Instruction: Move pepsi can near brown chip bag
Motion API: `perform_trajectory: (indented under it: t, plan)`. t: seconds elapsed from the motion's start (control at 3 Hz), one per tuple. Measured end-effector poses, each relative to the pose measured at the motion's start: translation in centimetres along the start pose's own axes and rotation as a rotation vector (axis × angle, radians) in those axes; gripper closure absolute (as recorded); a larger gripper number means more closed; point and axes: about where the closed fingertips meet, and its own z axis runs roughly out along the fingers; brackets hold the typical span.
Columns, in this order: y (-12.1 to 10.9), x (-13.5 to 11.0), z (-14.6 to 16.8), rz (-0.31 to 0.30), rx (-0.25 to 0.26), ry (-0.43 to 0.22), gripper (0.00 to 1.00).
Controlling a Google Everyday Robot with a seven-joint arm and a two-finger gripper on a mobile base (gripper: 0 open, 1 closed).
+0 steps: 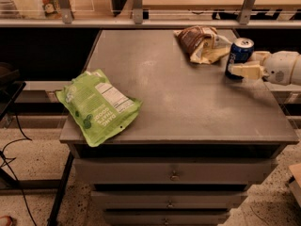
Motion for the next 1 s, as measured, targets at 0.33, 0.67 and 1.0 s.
perform_trajectory:
  t: [0.33, 0.67, 1.0]
  plan:
    - [-0.56, 0.38, 0.53, 0.018, 0.019, -0.017, 0.15]
    - [-0.8, 0.41, 1.01, 0.029, 0.024, -0.026, 0.0]
    - [-1.08, 0.07, 0.79, 0.028, 0.032, -0.016, 0.0]
